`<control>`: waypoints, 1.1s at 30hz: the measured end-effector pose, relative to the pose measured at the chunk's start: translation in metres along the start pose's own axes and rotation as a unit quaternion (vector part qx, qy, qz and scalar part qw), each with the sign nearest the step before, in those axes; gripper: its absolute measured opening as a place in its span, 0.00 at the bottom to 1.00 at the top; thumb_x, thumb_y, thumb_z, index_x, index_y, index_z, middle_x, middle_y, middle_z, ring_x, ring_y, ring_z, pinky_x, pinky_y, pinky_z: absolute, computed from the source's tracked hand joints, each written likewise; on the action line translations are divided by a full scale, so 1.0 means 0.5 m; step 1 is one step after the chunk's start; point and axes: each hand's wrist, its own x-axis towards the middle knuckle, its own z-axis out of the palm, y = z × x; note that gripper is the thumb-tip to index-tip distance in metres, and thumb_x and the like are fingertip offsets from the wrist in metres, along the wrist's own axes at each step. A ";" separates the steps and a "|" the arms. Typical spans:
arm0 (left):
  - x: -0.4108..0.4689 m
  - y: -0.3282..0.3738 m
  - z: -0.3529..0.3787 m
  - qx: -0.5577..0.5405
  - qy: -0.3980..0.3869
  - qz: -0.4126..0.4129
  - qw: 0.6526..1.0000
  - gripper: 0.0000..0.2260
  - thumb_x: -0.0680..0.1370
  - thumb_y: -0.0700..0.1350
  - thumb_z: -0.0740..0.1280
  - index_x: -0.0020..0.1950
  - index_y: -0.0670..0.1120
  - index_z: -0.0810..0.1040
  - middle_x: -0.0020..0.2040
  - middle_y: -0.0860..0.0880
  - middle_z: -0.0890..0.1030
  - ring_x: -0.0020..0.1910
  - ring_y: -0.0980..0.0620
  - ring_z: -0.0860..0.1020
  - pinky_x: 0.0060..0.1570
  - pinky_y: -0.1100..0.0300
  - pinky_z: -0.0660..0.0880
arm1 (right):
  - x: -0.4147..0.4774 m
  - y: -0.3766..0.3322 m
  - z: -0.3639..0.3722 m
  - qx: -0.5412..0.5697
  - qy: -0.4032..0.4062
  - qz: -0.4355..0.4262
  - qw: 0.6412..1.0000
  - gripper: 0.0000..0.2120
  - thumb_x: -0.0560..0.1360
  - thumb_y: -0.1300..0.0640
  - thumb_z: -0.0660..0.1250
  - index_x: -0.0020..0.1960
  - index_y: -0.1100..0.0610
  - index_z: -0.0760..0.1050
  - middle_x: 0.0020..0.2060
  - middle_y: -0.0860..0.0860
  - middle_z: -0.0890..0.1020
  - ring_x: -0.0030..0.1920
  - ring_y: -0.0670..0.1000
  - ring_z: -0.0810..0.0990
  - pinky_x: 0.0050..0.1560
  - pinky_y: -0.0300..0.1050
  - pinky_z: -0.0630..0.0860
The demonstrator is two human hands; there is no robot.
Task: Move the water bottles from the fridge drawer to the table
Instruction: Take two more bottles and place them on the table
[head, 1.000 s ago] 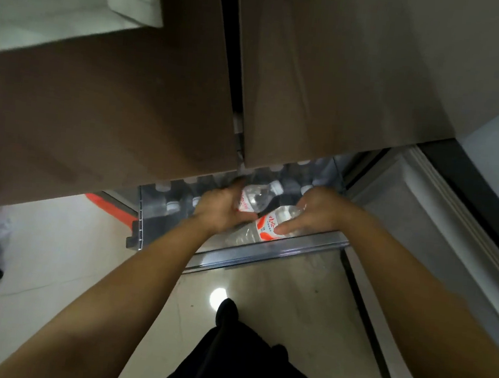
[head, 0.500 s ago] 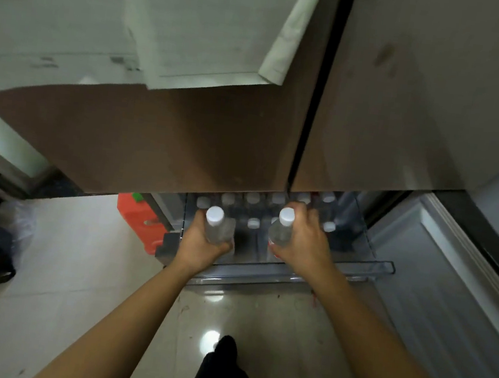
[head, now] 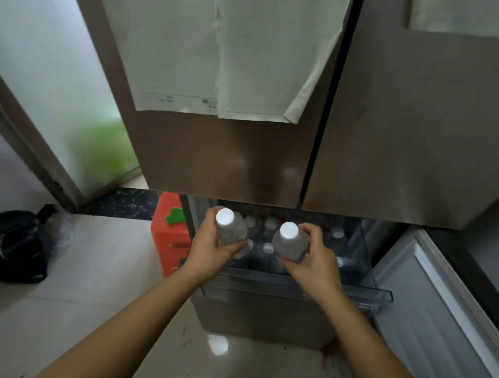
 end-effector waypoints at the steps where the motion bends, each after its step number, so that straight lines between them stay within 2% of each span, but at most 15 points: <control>1: -0.019 0.016 -0.012 -0.010 0.014 -0.001 1.000 0.32 0.71 0.44 0.78 0.65 0.58 0.62 0.56 0.63 0.74 0.55 0.71 0.73 0.49 0.74 0.71 | -0.009 -0.015 -0.007 0.011 0.001 -0.027 1.000 0.33 0.67 0.49 0.80 0.63 0.40 0.64 0.53 0.46 0.79 0.54 0.52 0.79 0.50 0.51 0.80; 3: -0.062 0.047 -0.040 -0.015 0.056 0.002 0.998 0.34 0.71 0.43 0.78 0.66 0.57 0.59 0.58 0.62 0.72 0.58 0.69 0.73 0.51 0.76 0.71 | -0.031 -0.042 -0.012 0.036 0.001 -0.083 0.996 0.33 0.67 0.50 0.80 0.65 0.41 0.66 0.56 0.47 0.80 0.56 0.51 0.79 0.52 0.51 0.79; 4: -0.086 0.059 -0.055 -0.013 0.074 0.003 0.997 0.35 0.71 0.44 0.78 0.66 0.57 0.57 0.59 0.59 0.72 0.59 0.65 0.74 0.55 0.73 0.72 | -0.043 -0.056 -0.012 0.054 -0.002 -0.109 0.993 0.33 0.68 0.51 0.80 0.66 0.42 0.67 0.58 0.47 0.80 0.57 0.50 0.78 0.53 0.49 0.78; 7: -0.170 0.075 -0.112 0.004 0.131 0.008 0.991 0.34 0.70 0.47 0.78 0.66 0.57 0.58 0.63 0.50 0.73 0.63 0.54 0.74 0.63 0.55 0.74 | -0.079 -0.106 0.009 0.109 -0.032 -0.179 0.977 0.33 0.68 0.56 0.80 0.68 0.43 0.69 0.60 0.45 0.79 0.59 0.46 0.76 0.56 0.42 0.75; 10: -0.270 0.074 -0.182 0.021 0.204 0.005 0.979 0.30 0.70 0.50 0.77 0.66 0.62 0.66 0.62 0.52 0.73 0.63 0.53 0.74 0.62 0.47 0.75 | -0.119 -0.166 0.068 0.143 -0.077 -0.231 0.959 0.35 0.67 0.57 0.80 0.69 0.45 0.70 0.62 0.45 0.78 0.61 0.44 0.75 0.59 0.34 0.73; 12: -0.345 0.067 -0.240 0.027 0.257 -0.016 0.966 0.29 0.70 0.46 0.78 0.62 0.67 0.68 0.61 0.54 0.73 0.62 0.55 0.75 0.62 0.46 0.76 | -0.160 -0.218 0.122 0.156 -0.121 -0.248 0.948 0.36 0.67 0.57 0.80 0.70 0.43 0.68 0.64 0.45 0.77 0.62 0.44 0.74 0.60 0.37 0.73; 14: -0.413 0.059 -0.290 0.027 0.288 -0.046 0.956 0.30 0.70 0.43 0.79 0.63 0.64 0.69 0.61 0.54 0.73 0.61 0.55 0.76 0.63 0.46 0.75 | -0.200 -0.261 0.166 0.171 -0.169 -0.258 0.936 0.38 0.68 0.56 0.80 0.71 0.38 0.65 0.64 0.42 0.75 0.63 0.44 0.74 0.62 0.43 0.74; 17: -0.546 0.030 -0.389 0.042 0.343 -0.094 0.934 0.32 0.71 0.46 0.78 0.70 0.57 0.67 0.64 0.52 0.73 0.63 0.53 0.75 0.65 0.44 0.74 | -0.282 -0.341 0.246 0.183 -0.249 -0.301 0.902 0.39 0.70 0.55 0.78 0.72 0.36 0.62 0.64 0.40 0.76 0.63 0.45 0.76 0.64 0.48 0.74; 21: -0.741 0.008 -0.522 0.049 0.425 -0.136 0.894 0.35 0.71 0.48 0.78 0.71 0.61 0.63 0.67 0.53 0.72 0.65 0.51 0.74 0.65 0.43 0.74 | -0.423 -0.449 0.366 0.181 -0.333 -0.345 0.859 0.38 0.70 0.50 0.77 0.70 0.29 0.60 0.62 0.41 0.77 0.62 0.48 0.78 0.63 0.56 0.76; 25: -0.949 -0.007 -0.649 0.062 0.507 -0.145 0.848 0.33 0.70 0.46 0.78 0.69 0.60 0.65 0.64 0.53 0.72 0.64 0.52 0.73 0.66 0.44 0.73 | -0.604 -0.571 0.495 0.178 -0.407 -0.393 0.805 0.38 0.71 0.48 0.76 0.73 0.33 0.59 0.64 0.42 0.77 0.63 0.47 0.77 0.64 0.55 0.76; 28: -1.109 -0.029 -0.743 0.067 0.552 -0.153 0.817 0.32 0.71 0.44 0.78 0.70 0.57 0.66 0.63 0.54 0.71 0.64 0.52 0.73 0.66 0.45 0.72 | -0.757 -0.663 0.592 0.185 -0.446 -0.421 0.768 0.37 0.72 0.48 0.76 0.73 0.35 0.59 0.62 0.40 0.76 0.62 0.42 0.76 0.64 0.51 0.76; 31: -1.273 -0.061 -0.845 0.060 0.584 -0.176 0.791 0.36 0.71 0.44 0.78 0.74 0.53 0.65 0.65 0.53 0.71 0.66 0.51 0.73 0.67 0.44 0.72 | -0.908 -0.752 0.685 0.192 -0.475 -0.424 0.746 0.38 0.72 0.49 0.77 0.74 0.38 0.59 0.60 0.36 0.75 0.61 0.40 0.75 0.64 0.49 0.76; 33: -1.370 -0.076 -0.907 0.064 0.601 -0.190 0.774 0.35 0.71 0.43 0.78 0.74 0.52 0.66 0.64 0.52 0.71 0.66 0.50 0.72 0.67 0.43 0.71 | -1.001 -0.804 0.745 0.187 -0.494 -0.433 0.730 0.38 0.72 0.51 0.77 0.74 0.39 0.59 0.61 0.39 0.76 0.62 0.42 0.76 0.65 0.51 0.76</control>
